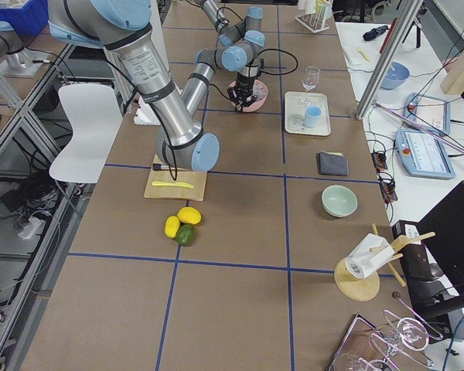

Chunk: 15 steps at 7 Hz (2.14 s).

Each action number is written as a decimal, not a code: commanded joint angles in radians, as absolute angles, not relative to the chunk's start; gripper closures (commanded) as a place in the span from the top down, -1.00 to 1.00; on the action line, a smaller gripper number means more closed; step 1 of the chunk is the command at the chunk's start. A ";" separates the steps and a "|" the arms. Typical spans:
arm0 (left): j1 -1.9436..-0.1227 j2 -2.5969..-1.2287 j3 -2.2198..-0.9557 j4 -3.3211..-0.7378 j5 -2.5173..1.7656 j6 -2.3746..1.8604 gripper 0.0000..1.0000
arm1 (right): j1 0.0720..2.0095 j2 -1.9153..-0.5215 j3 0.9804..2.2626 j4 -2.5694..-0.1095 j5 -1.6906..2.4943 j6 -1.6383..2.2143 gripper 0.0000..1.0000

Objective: Put ice in cup with scoop
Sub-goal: 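Lift the scoop of ice out of the pink bowl with the right gripper, then carry the ice-filled scoop with the right gripper to the blue cup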

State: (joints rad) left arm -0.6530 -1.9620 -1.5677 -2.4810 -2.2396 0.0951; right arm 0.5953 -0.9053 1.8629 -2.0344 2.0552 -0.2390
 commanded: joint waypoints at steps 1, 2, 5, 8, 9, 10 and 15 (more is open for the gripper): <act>-0.658 -1.962 -1.568 -2.480 -2.240 0.097 1.00 | 0.615 -0.968 1.879 -1.921 2.095 -0.224 -1.00; -0.660 -1.962 -1.568 -2.480 -2.241 0.097 1.00 | 0.632 -0.966 1.882 -1.919 2.115 -0.221 -1.00; -0.666 -1.962 -1.568 -2.480 -2.241 0.097 1.00 | 0.690 -0.962 1.896 -1.878 2.155 -0.081 -1.00; -0.680 -1.959 -1.569 -2.480 -2.243 0.097 1.00 | 0.730 -0.963 1.879 -1.850 2.173 0.215 -1.00; -0.681 -1.959 -1.574 -2.480 -2.243 0.097 1.00 | 0.754 -0.954 1.843 -1.848 2.189 0.279 -1.00; -0.683 -1.953 -1.577 -2.480 -2.244 0.097 1.00 | 0.787 -0.937 1.786 -1.847 2.215 0.282 -1.00; -0.683 -1.950 -1.583 -2.480 -2.243 0.097 1.00 | 0.864 -0.738 1.468 -1.858 2.269 0.290 -1.00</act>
State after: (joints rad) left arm -0.6829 -1.9498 -1.5822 -2.4804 -2.2428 0.0966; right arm 0.8564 -0.7624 1.5183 -1.8528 2.2645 0.2907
